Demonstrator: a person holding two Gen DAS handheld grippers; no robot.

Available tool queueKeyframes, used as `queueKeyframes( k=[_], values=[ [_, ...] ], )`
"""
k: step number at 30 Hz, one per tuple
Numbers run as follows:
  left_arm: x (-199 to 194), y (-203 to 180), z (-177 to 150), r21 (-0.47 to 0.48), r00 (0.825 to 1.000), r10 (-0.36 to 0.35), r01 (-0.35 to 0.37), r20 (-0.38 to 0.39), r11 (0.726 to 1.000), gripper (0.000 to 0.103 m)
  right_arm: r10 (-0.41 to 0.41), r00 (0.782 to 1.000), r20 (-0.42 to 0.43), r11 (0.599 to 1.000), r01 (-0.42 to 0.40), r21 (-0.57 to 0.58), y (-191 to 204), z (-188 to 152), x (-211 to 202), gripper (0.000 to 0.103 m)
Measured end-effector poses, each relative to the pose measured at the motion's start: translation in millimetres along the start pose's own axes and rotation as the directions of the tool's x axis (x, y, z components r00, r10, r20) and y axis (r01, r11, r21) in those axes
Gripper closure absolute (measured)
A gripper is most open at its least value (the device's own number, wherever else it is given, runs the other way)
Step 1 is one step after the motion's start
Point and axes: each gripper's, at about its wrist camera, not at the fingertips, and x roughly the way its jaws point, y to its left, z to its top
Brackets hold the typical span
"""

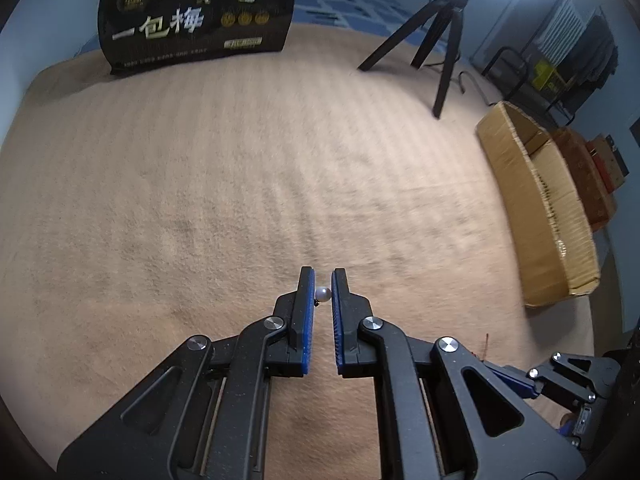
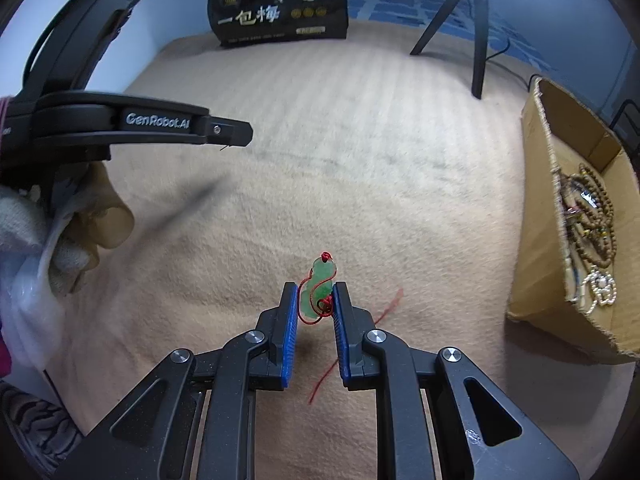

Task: Organize jewelry
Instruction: 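Carry the pendant with the right tool into the box while the left tool carries the earring there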

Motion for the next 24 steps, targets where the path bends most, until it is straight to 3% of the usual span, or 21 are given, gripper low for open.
queueKeyframes(
  k=[14,24],
  values=[
    [-51,-49,12,0.033,0.984,-0.124,0.120,0.125,0.992,0.096,-0.032,0.989,0.143,0.999,0.029,0.021,-23,22,-67,0.088],
    [-61,-95,19,0.082,0.969,-0.183,0.171,0.167,0.982,0.096,-0.088,0.973,0.213,0.989,0.059,0.138,-89,42,-107,0.088]
  ],
)
